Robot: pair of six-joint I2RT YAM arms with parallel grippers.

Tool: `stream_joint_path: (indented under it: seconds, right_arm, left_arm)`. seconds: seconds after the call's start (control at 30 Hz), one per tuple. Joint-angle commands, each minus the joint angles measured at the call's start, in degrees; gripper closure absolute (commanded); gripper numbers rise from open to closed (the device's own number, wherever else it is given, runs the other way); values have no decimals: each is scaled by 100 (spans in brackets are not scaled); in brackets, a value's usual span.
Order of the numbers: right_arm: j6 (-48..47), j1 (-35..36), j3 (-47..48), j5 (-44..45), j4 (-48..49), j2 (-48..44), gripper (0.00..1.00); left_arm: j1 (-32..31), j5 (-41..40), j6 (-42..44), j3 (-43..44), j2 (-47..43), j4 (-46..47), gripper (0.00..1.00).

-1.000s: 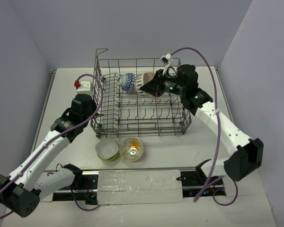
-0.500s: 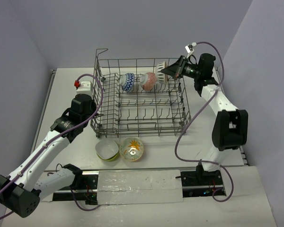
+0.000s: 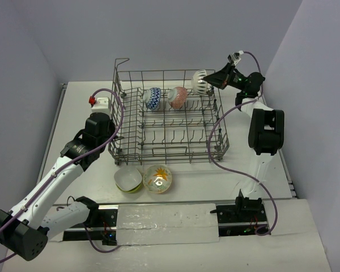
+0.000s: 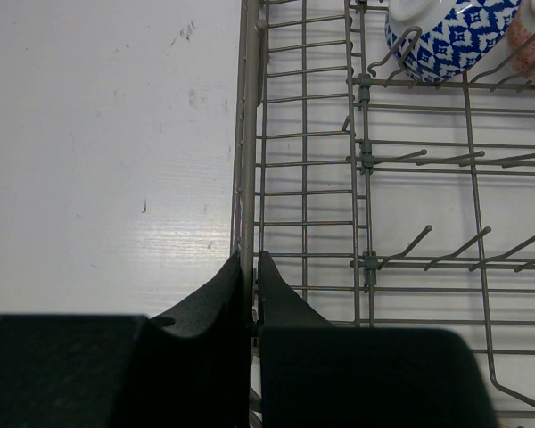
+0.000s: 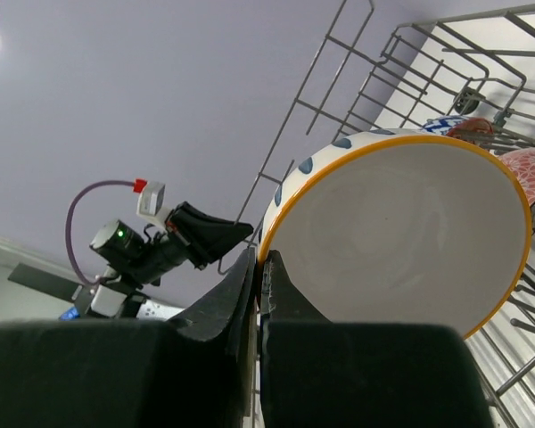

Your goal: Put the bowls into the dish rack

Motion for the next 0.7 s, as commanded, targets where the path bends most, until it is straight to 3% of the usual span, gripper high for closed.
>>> stream_joint_path:
  seconds: [0.0,0.67]
  right_arm:
    - [321,-69,333,-131,1162,-60,100]
    - [-681,-166,288,44,204,511,100]
  left_arm:
    - [70,-111,205,-19,-30,-142,100]
    - [158,-32,205,-19,75,-134,100]
